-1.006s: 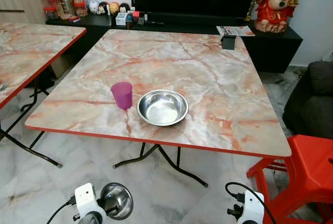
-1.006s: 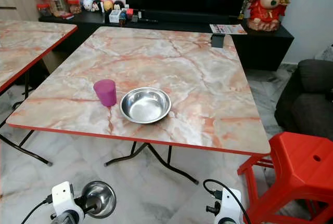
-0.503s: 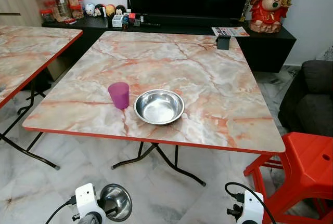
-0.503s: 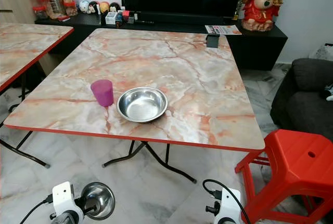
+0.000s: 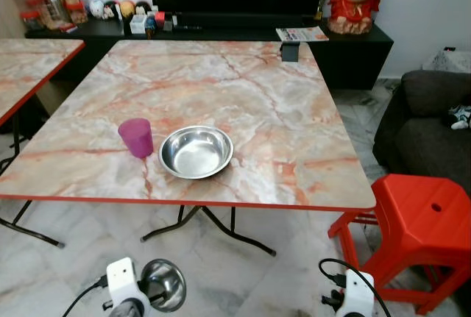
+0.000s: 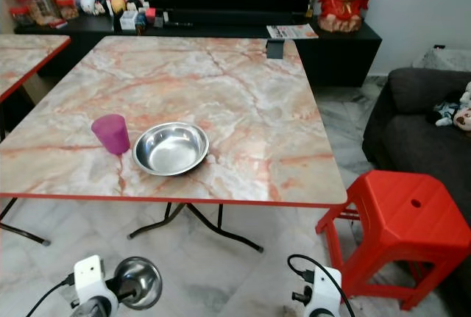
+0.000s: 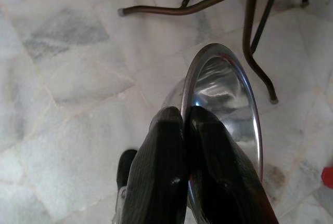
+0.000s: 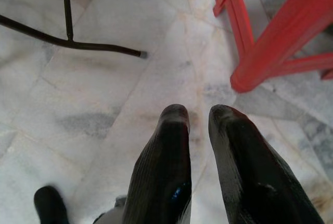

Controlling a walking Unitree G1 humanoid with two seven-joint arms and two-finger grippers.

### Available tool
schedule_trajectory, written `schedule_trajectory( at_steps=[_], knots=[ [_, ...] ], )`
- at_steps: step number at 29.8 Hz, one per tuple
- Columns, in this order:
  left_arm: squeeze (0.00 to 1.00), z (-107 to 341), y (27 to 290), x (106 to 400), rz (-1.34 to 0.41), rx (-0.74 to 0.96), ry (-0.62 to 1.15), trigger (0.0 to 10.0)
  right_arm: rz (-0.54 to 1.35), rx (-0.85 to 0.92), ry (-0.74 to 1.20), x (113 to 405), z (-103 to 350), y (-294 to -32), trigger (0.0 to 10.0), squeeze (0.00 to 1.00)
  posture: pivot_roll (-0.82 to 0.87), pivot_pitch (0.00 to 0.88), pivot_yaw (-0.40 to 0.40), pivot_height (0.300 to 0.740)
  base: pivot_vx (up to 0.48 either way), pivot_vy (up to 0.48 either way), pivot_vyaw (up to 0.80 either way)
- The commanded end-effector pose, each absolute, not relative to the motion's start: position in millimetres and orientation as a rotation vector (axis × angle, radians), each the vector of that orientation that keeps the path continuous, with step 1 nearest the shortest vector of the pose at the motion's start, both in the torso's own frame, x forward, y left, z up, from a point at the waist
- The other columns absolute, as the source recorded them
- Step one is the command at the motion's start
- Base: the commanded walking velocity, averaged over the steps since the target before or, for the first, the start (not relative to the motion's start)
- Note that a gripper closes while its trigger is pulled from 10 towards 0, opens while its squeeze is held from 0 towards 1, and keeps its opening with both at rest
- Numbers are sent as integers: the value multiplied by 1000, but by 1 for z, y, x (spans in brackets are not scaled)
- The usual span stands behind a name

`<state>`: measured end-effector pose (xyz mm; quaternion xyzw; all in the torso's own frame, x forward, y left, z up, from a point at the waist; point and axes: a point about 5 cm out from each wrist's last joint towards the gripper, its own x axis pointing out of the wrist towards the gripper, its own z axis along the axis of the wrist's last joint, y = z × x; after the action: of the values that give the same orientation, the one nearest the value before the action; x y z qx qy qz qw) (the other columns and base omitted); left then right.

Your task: Setting the table

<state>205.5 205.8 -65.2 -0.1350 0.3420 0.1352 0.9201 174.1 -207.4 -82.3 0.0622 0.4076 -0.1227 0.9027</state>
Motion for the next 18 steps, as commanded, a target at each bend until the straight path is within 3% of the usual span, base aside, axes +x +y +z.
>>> schedule_trajectory(
  at_steps=[1, 13, 18],
  knots=[
    [0, -67, 209, 202, 283, -264, 720, 10000, -251, 136, 841, 176, -82, -204, 10000, 0, -48, 0, -24, 740, 0, -364, 0],
    [0, -67, 209, 202, 287, -267, 721, 10000, -249, 133, 841, 175, -82, -205, 10000, 0, -49, 0, -28, 740, 0, -372, 0],
    [0, -66, 213, 203, 314, -264, 707, 10000, -248, 133, 841, 175, -82, -205, 10000, 0, -48, 0, -31, 740, 0, 0, 0]
  ],
)
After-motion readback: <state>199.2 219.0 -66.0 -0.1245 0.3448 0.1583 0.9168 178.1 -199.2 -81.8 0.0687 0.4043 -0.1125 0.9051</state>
